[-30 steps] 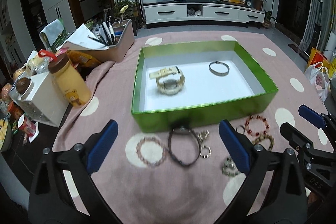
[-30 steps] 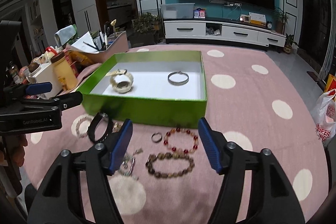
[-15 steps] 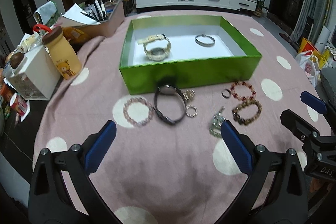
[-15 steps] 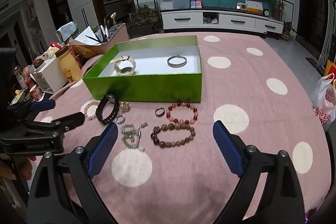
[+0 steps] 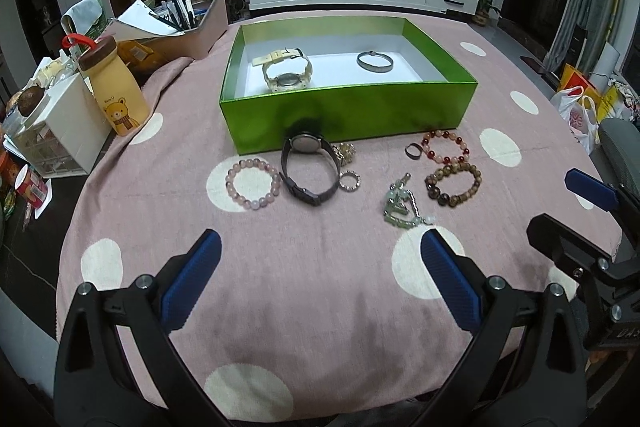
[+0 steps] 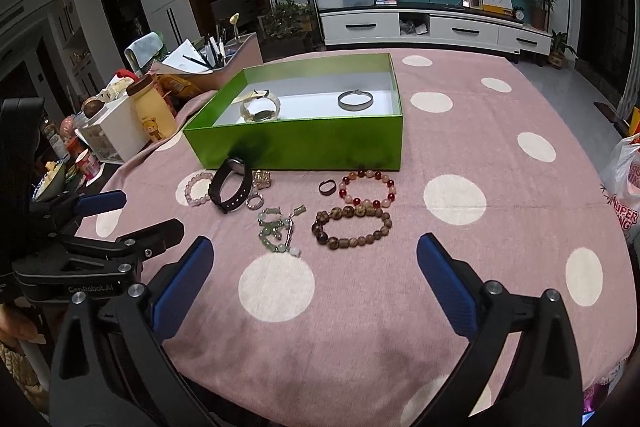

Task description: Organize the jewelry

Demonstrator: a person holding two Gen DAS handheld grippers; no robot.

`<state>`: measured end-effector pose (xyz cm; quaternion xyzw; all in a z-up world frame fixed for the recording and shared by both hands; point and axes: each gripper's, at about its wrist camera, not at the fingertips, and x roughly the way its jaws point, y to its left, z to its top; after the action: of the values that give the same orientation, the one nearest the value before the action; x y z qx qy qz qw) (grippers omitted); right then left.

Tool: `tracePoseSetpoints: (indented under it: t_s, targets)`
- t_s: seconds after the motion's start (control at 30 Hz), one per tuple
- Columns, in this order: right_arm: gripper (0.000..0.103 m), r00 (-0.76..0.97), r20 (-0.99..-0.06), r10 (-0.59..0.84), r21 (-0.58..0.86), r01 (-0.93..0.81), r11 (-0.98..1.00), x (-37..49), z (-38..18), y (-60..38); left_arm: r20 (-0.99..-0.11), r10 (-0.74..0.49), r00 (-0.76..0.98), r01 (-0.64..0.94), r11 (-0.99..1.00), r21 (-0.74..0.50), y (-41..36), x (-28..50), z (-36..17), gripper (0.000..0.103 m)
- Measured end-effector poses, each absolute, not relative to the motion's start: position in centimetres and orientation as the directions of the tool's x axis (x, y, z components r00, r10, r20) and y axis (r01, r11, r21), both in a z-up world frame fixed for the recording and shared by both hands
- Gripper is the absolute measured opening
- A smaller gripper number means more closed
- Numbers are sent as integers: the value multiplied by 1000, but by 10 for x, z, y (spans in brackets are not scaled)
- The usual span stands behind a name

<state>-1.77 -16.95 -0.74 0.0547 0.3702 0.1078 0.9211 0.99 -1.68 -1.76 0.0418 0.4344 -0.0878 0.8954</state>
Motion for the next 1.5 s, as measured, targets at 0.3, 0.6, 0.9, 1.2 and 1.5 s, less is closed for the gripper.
tracePoseSetpoints:
  t_s: [0.3, 0.6, 0.9, 1.2, 1.5]
  targets:
    - [102, 683, -685, 255, 179, -181, 967, -22, -13, -166, -790, -174, 588, 231, 972, -42, -21, 0, -22, 101]
    - [102, 673, -691, 263, 184, -188, 965, -24, -26, -178, -804, -182, 567, 219, 974, -66, -15, 2, -37, 101]
    - [102, 659, -709, 251, 195, -159, 968, -13, -42, -187, -802, -212, 558, 198, 973, -120, -9, 13, -48, 101]
    - [102, 638, -730, 245, 216, -124, 968, -1, -57, -199, -789, -274, 550, 266, 953, -145, -31, 27, -57, 90]
    - [101, 642, -726, 246, 208, -136, 969, 4, -61, -200, -787, -298, 540, 325, 937, -132, -59, 53, -72, 63]
